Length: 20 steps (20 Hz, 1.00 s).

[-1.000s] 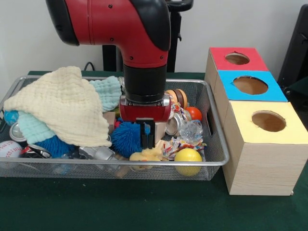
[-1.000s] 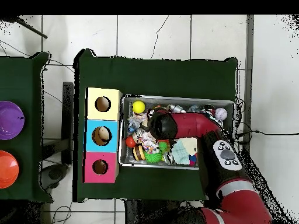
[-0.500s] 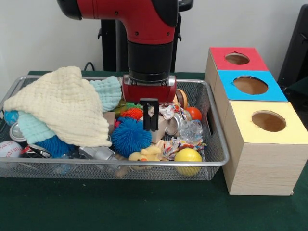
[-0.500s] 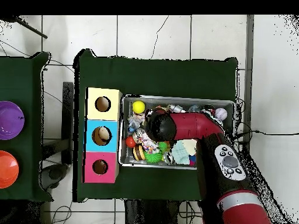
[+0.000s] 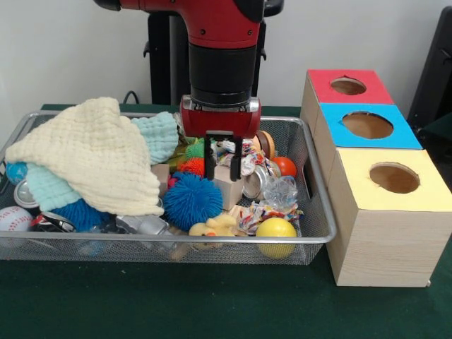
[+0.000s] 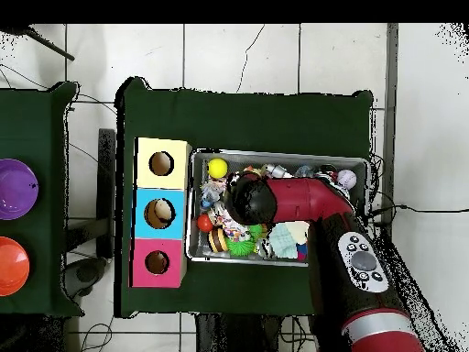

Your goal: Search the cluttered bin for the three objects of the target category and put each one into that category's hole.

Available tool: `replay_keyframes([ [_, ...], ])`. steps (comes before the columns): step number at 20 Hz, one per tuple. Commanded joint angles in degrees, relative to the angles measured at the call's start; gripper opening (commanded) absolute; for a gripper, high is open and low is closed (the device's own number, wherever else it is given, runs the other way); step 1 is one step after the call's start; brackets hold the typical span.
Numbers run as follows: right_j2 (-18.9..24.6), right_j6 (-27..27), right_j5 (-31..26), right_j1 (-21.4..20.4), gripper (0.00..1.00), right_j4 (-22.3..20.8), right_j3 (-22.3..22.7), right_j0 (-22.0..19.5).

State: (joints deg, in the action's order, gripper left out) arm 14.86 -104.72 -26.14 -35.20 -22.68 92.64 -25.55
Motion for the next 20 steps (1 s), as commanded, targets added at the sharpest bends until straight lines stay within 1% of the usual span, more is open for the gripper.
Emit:
replay_keyframes([
  [1, 2.38, 1.04, -1.68, 0.72, 1.00, -1.79, 3.25, 0.05],
  [8, 2.14, 0.66, -0.25, 1.31, 1.00, -2.34, 2.57, 0.24],
  [17, 1.46, 0.54, 7.49, 5.07, 1.00, -6.12, 2.57, -0.25],
  [20, 1.30, 0.38, 8.74, 5.77, 1.00, -6.98, 2.39, -0.37],
])
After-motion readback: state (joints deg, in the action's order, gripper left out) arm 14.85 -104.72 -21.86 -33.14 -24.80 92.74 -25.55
